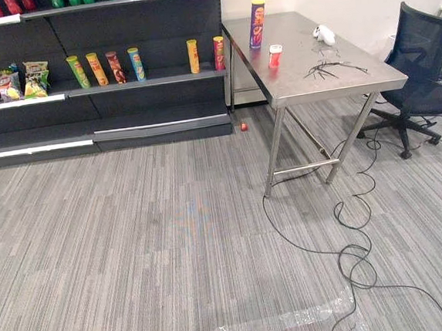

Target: Put the gum and the chips on the shelf.

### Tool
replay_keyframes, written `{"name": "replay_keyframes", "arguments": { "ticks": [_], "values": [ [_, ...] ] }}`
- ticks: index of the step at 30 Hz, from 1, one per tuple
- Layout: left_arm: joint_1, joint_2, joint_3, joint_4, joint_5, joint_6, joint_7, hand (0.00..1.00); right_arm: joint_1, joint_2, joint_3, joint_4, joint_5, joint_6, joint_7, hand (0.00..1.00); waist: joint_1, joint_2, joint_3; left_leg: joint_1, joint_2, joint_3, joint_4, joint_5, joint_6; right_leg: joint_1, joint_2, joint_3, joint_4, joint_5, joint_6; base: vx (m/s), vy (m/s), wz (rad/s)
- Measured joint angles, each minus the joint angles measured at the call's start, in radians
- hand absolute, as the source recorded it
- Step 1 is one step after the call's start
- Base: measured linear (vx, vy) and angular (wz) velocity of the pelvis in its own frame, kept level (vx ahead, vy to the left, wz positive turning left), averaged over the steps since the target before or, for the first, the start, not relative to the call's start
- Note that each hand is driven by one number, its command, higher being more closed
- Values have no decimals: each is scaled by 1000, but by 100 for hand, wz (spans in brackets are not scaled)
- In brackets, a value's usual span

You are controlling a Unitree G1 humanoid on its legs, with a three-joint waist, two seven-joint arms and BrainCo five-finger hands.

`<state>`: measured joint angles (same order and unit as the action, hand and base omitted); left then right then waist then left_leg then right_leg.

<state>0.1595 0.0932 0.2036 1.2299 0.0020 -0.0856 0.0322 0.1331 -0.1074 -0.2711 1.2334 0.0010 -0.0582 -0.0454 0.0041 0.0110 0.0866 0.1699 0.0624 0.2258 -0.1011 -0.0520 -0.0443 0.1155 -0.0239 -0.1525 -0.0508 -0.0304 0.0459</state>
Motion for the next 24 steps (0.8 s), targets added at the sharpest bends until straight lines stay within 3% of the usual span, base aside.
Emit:
{"name": "replay_keyframes", "arguments": {
  "ticks": [3,5,8,10,11,13,14,16,20,21,22,23,24],
  "values": [
    [-39,8,4,0,-3,2,8,0,-75,-6,45,-1,0,-8,-2,0,0,-3,54,-50,6,6,15,13,-4,-99,-3,9,111,-38,-15,-28,-31,-7],
    [-65,21,2,-1,-21,1,11,0,-100,0,44,-2,0,-16,-2,0,0,-23,87,-107,13,-4,94,-16,-7,-143,-10,5,161,-58,-21,-44,-61,11],
    [-83,28,2,-3,-53,1,13,0,-120,6,42,-5,2,-20,-2,0,8,-30,117,-232,53,-26,360,-115,-18,-163,-3,-9,207,-112,-35,-27,-88,19],
    [-86,23,9,-19,-73,1,12,0,-112,3,45,-13,10,-23,-1,0,18,-29,124,-344,76,-50,614,-119,-19,-159,-8,-10,242,-139,-39,7,-47,5],
    [-88,5,41,-30,-76,1,12,0,-109,-7,54,-22,12,-28,1,0,27,-11,132,-400,101,-59,756,-105,-17,-146,-5,-11,270,-158,-44,101,12,-3],
    [-87,-2,51,-39,-89,0,14,0,-107,-9,65,-46,36,-39,0,0,26,-12,146,-460,111,-74,880,-101,-21,-128,-12,-7,293,-182,-51,138,65,2],
    [-94,-4,50,-39,-111,1,14,0,-111,-10,65,-50,46,-39,0,0,25,-10,147,-487,115,-69,876,-136,-19,-126,-23,-4,296,-190,-49,164,149,-1],
    [-97,-5,50,-41,-120,0,14,0,-117,-11,65,-54,47,-40,-4,0,28,-11,152,-524,120,-54,753,-143,-15,-129,-44,1,289,-199,-36,184,191,-3],
    [-92,-21,85,-47,-149,-1,38,0,-122,-20,107,-90,47,-42,-23,0,35,-7,153,-541,162,-46,330,-17,-38,-123,-98,56,279,-241,30,283,310,-31],
    [-90,-28,111,-46,-150,-1,44,0,-133,-22,117,-90,47,-42,-31,0,37,-3,152,-549,185,-37,297,46,-62,-111,-110,83,273,-258,56,392,444,-48],
    [-84,-28,122,-46,-150,-1,45,0,-138,-16,118,-88,47,-42,-34,0,38,-3,148,-547,178,-21,310,100,-61,-102,-122,98,256,-265,59,444,484,-37],
    [-79,-18,129,-45,-150,-2,44,0,-149,-1,109,-77,46,-43,-34,0,41,-24,143,-552,154,1,353,92,-28,-83,-153,118,217,-272,53,503,414,-30],
    [-77,-16,137,-43,-148,-16,42,0,-173,37,75,-43,46,-44,-29,0,38,-38,137,-587,141,13,460,-10,-10,-64,-149,176,217,-224,23,636,415,-21]
  ]
}}
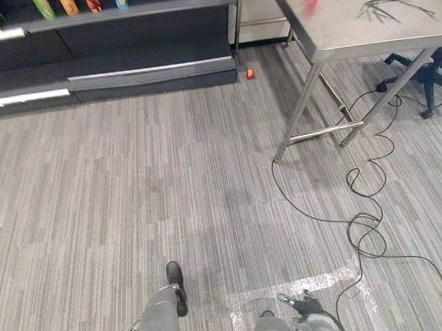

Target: Put the gum and the chips on the shelf.

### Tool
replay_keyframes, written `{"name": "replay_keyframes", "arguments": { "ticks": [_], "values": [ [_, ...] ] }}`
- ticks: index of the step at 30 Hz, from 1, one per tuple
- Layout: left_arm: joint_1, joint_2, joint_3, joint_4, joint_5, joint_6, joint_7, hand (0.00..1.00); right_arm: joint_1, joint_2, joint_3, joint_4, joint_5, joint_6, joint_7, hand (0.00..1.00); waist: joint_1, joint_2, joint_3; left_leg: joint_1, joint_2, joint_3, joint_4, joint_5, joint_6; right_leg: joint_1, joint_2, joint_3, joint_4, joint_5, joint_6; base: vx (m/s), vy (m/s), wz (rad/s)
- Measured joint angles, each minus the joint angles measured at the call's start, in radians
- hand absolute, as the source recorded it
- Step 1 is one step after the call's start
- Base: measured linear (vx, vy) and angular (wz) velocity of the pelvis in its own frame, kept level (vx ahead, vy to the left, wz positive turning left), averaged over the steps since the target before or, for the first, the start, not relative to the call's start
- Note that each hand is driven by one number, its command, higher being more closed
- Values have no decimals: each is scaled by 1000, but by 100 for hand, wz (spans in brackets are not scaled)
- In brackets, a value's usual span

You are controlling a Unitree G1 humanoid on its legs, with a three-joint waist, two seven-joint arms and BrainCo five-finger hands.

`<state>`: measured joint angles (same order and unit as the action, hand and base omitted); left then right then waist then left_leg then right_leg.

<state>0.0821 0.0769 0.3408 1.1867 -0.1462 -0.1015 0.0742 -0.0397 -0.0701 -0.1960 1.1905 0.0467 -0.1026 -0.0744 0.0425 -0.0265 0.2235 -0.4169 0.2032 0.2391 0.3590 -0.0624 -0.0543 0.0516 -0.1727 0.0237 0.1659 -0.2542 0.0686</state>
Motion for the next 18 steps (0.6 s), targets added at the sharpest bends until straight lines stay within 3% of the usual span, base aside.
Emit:
{"name": "replay_keyframes", "arguments": {
  "ticks": [1,2,3,5,7,8,9,10,11,12,14,16,18],
  "values": [
    [-1,3,0,1,0,0,-1,0,-2,17,-2,5,-1,-1,1,0,-1,-5,-3,-2,-9,4,30,-21,7,5,-3,2,8,21,1,543,288,-17],
    [-1,8,-1,4,2,-1,-1,0,-4,21,-8,6,-8,-1,8,0,1,-14,-12,5,-26,18,64,-43,35,4,-27,23,19,56,26,611,381,-9],
    [-1,13,-14,8,4,-1,-1,0,-3,21,-39,8,-8,-4,18,0,-3,-16,-20,46,-53,38,65,-61,60,-8,-49,71,86,120,32,548,407,-27],
    [2,16,-31,8,12,-1,-3,0,-2,21,-54,9,-8,-7,20,0,-3,-12,-24,122,-79,50,22,-74,70,-69,-54,103,244,221,54,463,336,-35],
    [7,43,-106,15,17,2,-8,0,4,21,-68,3,-3,-12,27,0,-30,-16,-46,260,-126,64,-97,-106,96,-179,-78,104,511,435,72,403,231,-8],
    [4,51,-123,15,23,1,-10,0,3,19,-70,2,-4,-12,32,0,-37,-16,-46,292,-137,69,-114,-114,106,-201,-84,99,577,456,82,392,185,10],
    [-3,63,-143,16,37,2,-12,0,1,21,-75,1,-3,-13,36,0,-38,-21,-44,362,-160,74,-145,-121,117,-253,-96,60,726,419,69,381,132,-2],
    [-6,64,-154,19,42,2,-12,0,-1,19,-78,-1,-2,-14,38,0,-39,-18,-44,441,-175,74,-185,-126,125,-284,-93,4,830,324,46,310,97,-4],
    [-8,63,-159,26,42,2,-12,0,-1,18,-78,-5,0,-14,38,0,-42,-13,-45,474,-176,74,-203,-129,127,-295,-87,-34,855,277,32,296,72,-3],
    [-14,58,-166,30,42,2,-12,0,-1,16,-79,-17,1,-16,39,0,-47,-2,-47,530,-175,73,-232,-143,125,-325,-66,-117,860,183,-2,274,50,2],
    [-38,52,-157,38,42,3,-12,0,-4,19,-110,-32,1,-19,41,0,-54,7,-45,581,-173,63,-260,-172,118,-383,-35,-220,777,102,-29,402,16,17],
    [-56,39,-135,43,42,3,-10,0,-10,13,-140,-41,9,-20,41,0,-72,22,-34,622,-160,48,-270,-204,100,-419,-5,-295,611,88,-41,350,-63,32],
    [-77,5,-87,41,42,3,-9,0,-3,-5,-151,-40,13,-18,35,0,-72,48,-17,692,-129,30,-295,-242,63,-436,30,-340,309,136,-26,407,-108,35]
  ]
}}
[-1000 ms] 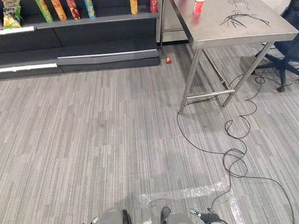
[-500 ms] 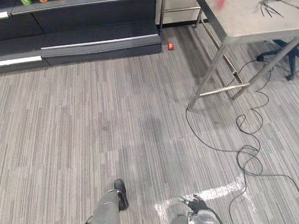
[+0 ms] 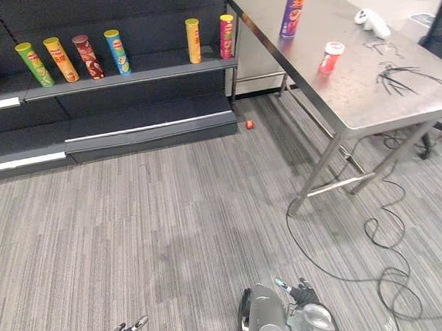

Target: Put the gum and the chips on the shelf.

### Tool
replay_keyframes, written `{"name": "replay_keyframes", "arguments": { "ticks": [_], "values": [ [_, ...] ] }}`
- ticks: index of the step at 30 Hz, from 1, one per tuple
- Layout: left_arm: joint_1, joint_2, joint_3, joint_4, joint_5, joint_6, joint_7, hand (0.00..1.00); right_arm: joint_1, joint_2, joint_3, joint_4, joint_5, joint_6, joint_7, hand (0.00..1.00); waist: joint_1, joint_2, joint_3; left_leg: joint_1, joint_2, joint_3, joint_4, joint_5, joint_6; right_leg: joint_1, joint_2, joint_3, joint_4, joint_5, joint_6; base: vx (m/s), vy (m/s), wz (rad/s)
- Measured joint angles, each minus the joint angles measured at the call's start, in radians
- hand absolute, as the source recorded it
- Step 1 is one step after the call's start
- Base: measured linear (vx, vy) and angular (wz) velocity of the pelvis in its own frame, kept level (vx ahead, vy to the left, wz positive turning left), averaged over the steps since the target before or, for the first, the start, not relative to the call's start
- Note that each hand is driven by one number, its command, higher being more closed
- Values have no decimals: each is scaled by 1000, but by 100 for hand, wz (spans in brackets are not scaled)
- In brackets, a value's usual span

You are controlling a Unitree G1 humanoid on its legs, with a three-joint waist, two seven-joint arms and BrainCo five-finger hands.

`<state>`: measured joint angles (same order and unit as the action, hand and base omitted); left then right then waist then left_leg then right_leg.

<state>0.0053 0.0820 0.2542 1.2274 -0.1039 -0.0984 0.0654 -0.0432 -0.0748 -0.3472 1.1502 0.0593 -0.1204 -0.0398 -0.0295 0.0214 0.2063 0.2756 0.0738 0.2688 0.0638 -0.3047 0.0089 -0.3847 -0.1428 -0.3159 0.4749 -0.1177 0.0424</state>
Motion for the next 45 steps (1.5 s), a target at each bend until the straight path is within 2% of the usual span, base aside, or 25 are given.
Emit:
{"name": "replay_keyframes", "arguments": {
  "ticks": [3,4,5,6,8,11,12,13,15,18,20,24,26,27,28,30,31,33,35,36,37,38,40,42,45],
  "values": [
    [-14,-38,61,-3,4,0,-2,0,33,-6,0,0,-12,10,0,0,-5,-12,3,71,20,-46,-33,-48,-38,-14,-17,5,-274,136,17,614,-247,57],
    [-16,-54,81,-3,4,0,-3,0,49,-11,0,0,-13,13,0,0,-5,-15,2,94,26,-58,-39,-53,-34,-15,-16,6,-239,195,9,480,-194,39],
    [-18,-73,108,2,13,-1,-4,0,56,-18,1,1,-16,16,0,0,-2,3,5,102,46,-60,-29,-33,-39,-33,-10,4,-173,205,-5,595,-308,4],
    [-20,-91,116,1,37,-2,-13,0,53,-26,1,-2,-20,17,0,0,1,23,3,101,76,-65,4,21,-46,-49,7,-8,-95,135,-69,583,-330,-9],
    [-20,-102,122,-1,42,0,-18,0,52,-30,1,-7,-20,20,-1,0,0,37,-1,90,111,-69,65,90,-78,-34,39,-17,-68,82,-85,656,-388,-18],
    [-21,-103,142,-17,41,1,-28,0,68,-27,3,-16,-21,24,-3,0,-4,44,-1,-25,164,-179,387,299,-158,93,88,-36,-114,15,-104,584,-258,0],
    [-22,-101,143,-21,40,1,-30,0,73,-29,9,-19,-20,22,-3,0,0,48,-4,-122,165,-240,594,375,-200,149,103,-30,-154,-1,-106,628,-165,-18],
    [-21,-100,146,-24,38,1,-30,0,75,-27,11,-33,-19,21,-3,0,3,49,-4,-205,165,-247,770,362,-220,204,120,-9,-193,-7,-113,496,-91,-33],
    [-16,-103,155,-42,31,-1,-29,0,76,-23,13,-35,-16,18,-2,0,7,42,-1,-288,171,-191,906,306,-232,298,144,30,-249,-10,-115,436,-56,-58],
    [-10,-112,163,-81,24,-4,-29,0,74,-19,43,-35,-11,16,-2,0,37,39,-9,-414,184,-85,919,143,-138,409,167,143,-320,-31,-111,339,12,-91],
    [-10,-107,142,-94,-4,-13,-29,0,74,-12,47,-35,-10,17,-3,0,50,31,-10,-475,184,-63,810,88,-100,457,157,206,-331,-46,-92,337,117,-114],
    [-4,-87,121,-98,-9,-26,-24,0,87,-5,119,-37,-2,10,-10,0,57,-8,-34,-484,163,-138,260,127,-93,513,90,358,-308,-128,-17,387,312,-104],
    [2,-88,120,-103,-10,-26,-19,0,86,-3,150,-37,0,7,-16,0,57,-10,-54,-500,171,-222,150,156,-111,501,71,438,-280,-176,20,462,527,-120],
    [14,-83,123,-110,-11,-26,-19,0,86,8,156,-33,0,9,-18,0,59,-20,-71,-498,159,-230,182,242,-179,491,48,509,-262,-211,37,449,547,-136],
    [20,-76,130,-114,-12,-30,-19,0,88,17,145,-29,-1,10,-17,0,61,-28,-85,-501,135,-231,221,242,-182,489,32,549,-264,-220,30,438,529,-145],
    [39,-50,142,-102,-9,-32,-11,0,79,69,85,10,-5,9,-4,0,52,-72,-144,-533,95,-205,352,96,-162,422,19,708,-201,-183,7,371,439,-144],
    [39,-31,118,-87,-6,-32,-12,0,85,78,56,23,-5,10,-2,0,46,-90,-161,-510,88,-151,373,77,-144,390,19,763,-153,-136,18,388,485,-129],
    [32,-2,47,-42,0,-31,-14,0,78,81,-2,46,-11,11,0,0,42,-86,-182,-469,88,-110,400,74,-128,353,22,824,-147,-7,10,439,513,-151],
    [30,3,19,-32,0,-31,-14,0,70,79,-1,43,-14,8,2,0,64,-66,-181,-469,95,-98,491,84,-130,316,24,843,-125,98,14,231,328,-182],
    [19,6,-9,-25,10,-34,-16,0,45,70,2,45,-12,12,-1,0,62,-59,-176,-493,69,-108,486,46,-107,272,-16,808,-94,164,18,29,198,-163],
    [20,-3,-43,-15,17,-34,-18,0,50,56,2,42,-12,13,-2,0,56,-33,-190,-451,62,-123,314,91,-65,252,-13,766,-82,175,19,-107,223,-169],
    [17,8,-77,-4,24,-31,-22,0,47,52,2,44,-12,15,-3,0,55,-37,-171,-389,35,-74,255,74,-39,222,-54,708,-32,164,38,-91,151,-116],
    [20,12,-141,8,42,-24,-22,0,47,36,0,40,-10,14,0,0,28,-12,-170,-314,18,3,172,106,-7,197,-75,434,50,96,21,-31,179,-92],
    [18,14,-173,12,42,-23,-23,0,44,34,6,43,-12,13,-1,0,27,-2,-168,-287,16,36,122,113,2,223,-79,203,14,66,10,33,127,-53],
    [2,14,-183,15,41,-22,-27,0,28,31,40,48,-16,21,-1,0,37,-3,-156,-286,4,104,90,119,8,304,-71,16,-228,75,27,29,50,-71]
  ]
}}
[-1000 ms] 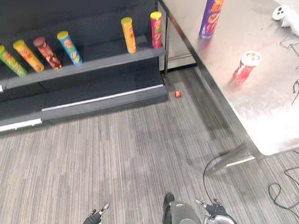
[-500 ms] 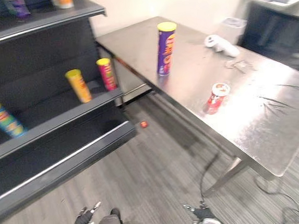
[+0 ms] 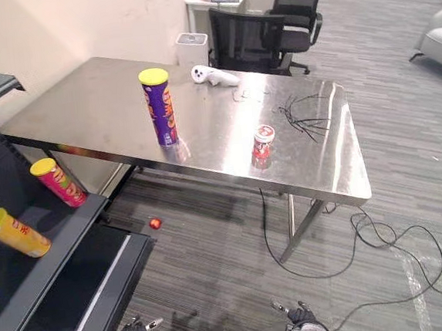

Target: Put the gum and the chips on the shelf.

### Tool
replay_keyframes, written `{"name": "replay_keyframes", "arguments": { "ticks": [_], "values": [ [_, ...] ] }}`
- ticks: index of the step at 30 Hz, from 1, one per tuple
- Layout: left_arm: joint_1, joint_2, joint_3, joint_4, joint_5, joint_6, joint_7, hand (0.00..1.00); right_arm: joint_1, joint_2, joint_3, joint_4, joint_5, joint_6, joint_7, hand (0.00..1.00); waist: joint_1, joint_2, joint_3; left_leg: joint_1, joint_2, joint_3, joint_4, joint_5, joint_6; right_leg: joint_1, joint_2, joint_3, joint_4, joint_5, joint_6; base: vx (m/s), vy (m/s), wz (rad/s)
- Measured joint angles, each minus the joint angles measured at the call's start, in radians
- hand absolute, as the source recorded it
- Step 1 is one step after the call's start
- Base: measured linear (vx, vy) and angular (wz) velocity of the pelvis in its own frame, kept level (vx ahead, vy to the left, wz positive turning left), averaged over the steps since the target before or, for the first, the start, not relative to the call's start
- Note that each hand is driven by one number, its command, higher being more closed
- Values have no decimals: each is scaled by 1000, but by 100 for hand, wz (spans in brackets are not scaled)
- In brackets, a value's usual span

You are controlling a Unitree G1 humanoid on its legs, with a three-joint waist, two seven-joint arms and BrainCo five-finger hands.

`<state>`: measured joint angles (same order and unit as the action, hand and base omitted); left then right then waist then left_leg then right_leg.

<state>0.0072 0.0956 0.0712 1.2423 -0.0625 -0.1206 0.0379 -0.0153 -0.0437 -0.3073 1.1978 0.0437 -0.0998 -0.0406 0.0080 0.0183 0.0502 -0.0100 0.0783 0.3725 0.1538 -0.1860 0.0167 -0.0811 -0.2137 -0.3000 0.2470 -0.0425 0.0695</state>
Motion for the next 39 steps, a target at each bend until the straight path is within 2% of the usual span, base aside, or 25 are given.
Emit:
{"name": "replay_keyframes", "arguments": {
  "ticks": [1,2,3,6,12,17,19,21,23,26,27,29,30,32,33,34,36,39],
  "values": [
    [-5,4,-8,4,0,1,-1,0,-5,2,3,1,0,1,1,0,0,-1,4,1,-5,7,-7,3,-4,16,6,-12,-45,8,12,-1,-39,-71],
    [-16,12,-25,11,0,1,-2,0,-18,7,3,5,0,2,0,0,-2,-13,18,17,-20,18,-32,15,-9,46,13,-25,-123,17,26,-25,-86,-66],
    [-21,18,-31,12,1,0,-2,0,-26,5,3,7,0,2,0,0,-3,-9,34,30,-27,34,-57,27,-15,55,18,-21,-164,24,38,-34,-97,-60],
    [-24,15,-35,11,4,0,-2,0,-22,-7,4,11,1,2,-4,0,-17,-3,56,60,-30,26,-121,75,-37,54,27,-17,-165,24,38,-45,-108,-25],
    [-29,-2,-31,8,5,-1,-1,0,-22,-14,11,27,6,2,-8,0,-19,-10,71,101,-18,-2,-244,149,-57,65,63,-33,-197,12,27,-97,-85,6],
    [-31,-15,-26,5,4,1,-1,0,-18,-15,13,27,6,2,-3,0,-12,-6,69,100,-1,-2,-242,144,-74,70,81,-33,-213,3,25,-49,-56,1],
    [-32,-11,-25,2,4,1,-1,0,-18,-15,13,27,6,2,-3,0,-12,-9,71,66,19,-3,-160,99,-85,75,87,-32,-212,-3,18,71,-62,-3],
    [-33,-9,-24,-9,3,3,-1,0,-12,-17,13,27,29,1,-2,0,-10,-7,74,21,52,-22,-3,50,-90,99,96,-33,-209,-19,11,113,-73,3],
    [-40,-6,-24,-14,0,4,-1,0,-3,-19,11,27,48,-1,0,0,-9,-15,81,-7,55,-60,96,47,-93,127,94,-36,-203,-20,9,137,-83,10],
    [-44,-10,-26,-16,-2,14,0,0,1,-36,0,29,55,0,4,0,-7,-11,89,-16,53,-88,161,54,-97,162,82,-34,-206,-31,0,141,-2,5],
    [-45,-8,-25,-21,-3,14,-1,0,1,-37,-19,37,56,2,4,0,-6,-29,100,-27,50,-96,181,63,-98,176,60,-31,-216,-31,0,165,54,-3],
    [-44,-10,-23,-21,-2,14,-2,0,2,-39,-47,37,75,3,5,0,-6,-19,101,-19,45,-111,112,47,-96,174,52,-22,-216,-31,0,109,72,-13],
    [-44,-20,-6,-20,-1,15,-2,0,0,-49,-81,38,81,3,4,0,-8,-2,108,-11,49,-147,3,74,-106,174,55,-13,-216,-31,2,84,110,-22],
    [-39,-28,17,-20,-2,14,-2,0,0,-59,-98,42,83,3,4,0,-5,14,110,-1,56,-186,-67,135,-119,174,70,12,-214,-34,20,99,137,-32],
    [-38,-24,23,-20,0,15,-1,0,-1,-61,-106,45,83,3,1,0,-4,22,102,19,54,-193,-73,119,-120,175,72,28,-214,-34,29,105,132,-34],
    [-39,-13,21,-20,0,15,-1,0,-3,-52,-108,47,83,3,1,0,-8,-2,107,28,41,-183,-79,114,-112,176,58,38,-211,-33,31,90,129,-25],
    [-40,-4,22,-21,0,15,-2,0,2,-48,-134,59,84,3,-1,0,-7,-24,107,38,20,-166,-87,105,-98,174,39,50,-211,-30,35,36,153,-17],
    [-37,-4,20,-20,8,15,-2,0,9,-59,-175,56,87,2,-3,0,-8,-17,101,68,-5,-146,-113,99,-89,172,17,79,-211,-27,40,13,118,-21]
  ]
}}
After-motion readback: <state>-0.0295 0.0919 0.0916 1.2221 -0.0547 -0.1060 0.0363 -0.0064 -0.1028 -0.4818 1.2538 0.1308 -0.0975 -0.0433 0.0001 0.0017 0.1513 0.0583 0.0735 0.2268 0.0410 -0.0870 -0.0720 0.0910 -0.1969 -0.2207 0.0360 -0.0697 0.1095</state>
